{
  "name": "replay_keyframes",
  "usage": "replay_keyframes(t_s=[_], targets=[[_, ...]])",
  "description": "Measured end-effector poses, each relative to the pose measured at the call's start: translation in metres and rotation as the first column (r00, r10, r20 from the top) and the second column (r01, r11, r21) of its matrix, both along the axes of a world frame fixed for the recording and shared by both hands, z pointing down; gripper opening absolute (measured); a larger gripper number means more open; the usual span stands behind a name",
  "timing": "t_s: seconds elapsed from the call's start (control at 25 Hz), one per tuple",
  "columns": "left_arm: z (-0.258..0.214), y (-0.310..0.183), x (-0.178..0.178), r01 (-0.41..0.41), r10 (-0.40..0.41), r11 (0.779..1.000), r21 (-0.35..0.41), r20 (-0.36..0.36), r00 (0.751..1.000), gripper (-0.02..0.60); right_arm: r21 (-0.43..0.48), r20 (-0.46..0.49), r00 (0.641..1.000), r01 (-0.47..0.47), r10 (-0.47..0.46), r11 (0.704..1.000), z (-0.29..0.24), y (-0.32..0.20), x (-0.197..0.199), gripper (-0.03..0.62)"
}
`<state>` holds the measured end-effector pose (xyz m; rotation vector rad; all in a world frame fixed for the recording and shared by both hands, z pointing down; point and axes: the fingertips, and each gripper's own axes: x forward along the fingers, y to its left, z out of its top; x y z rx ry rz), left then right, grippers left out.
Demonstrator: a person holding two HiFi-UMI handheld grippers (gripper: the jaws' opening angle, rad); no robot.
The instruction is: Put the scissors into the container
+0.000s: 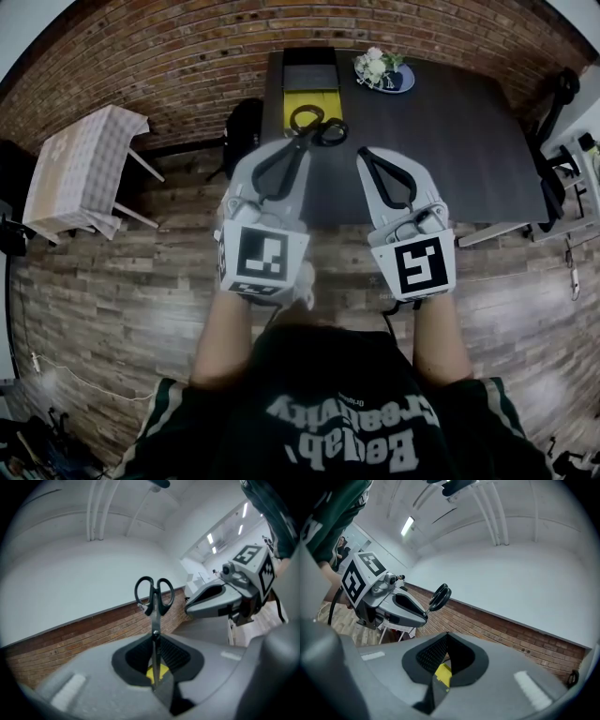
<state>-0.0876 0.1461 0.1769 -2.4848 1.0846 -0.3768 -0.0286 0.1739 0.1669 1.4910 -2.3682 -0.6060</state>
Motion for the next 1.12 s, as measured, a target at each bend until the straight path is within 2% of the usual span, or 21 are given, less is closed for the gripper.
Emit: replay_keyframes(t_s=[0.24,1.12], targets=[[-0.002,-0.033,0.003,-0.006,0.006,1.000,0.000,-0.002,1.000,0.051,-0.002,0.028,1.000,-0.003,0.003,1.000,-0.003,-0.033,0.004,0.006],[-0.006,-0.160,0.023,-0.083,0.083,0.996,-0.029,-0.009,0.997,0.051,-0.028,-0.010,0.999,-0.049,0.049,0.998,-0.002,-0.156,0.013,0.006]])
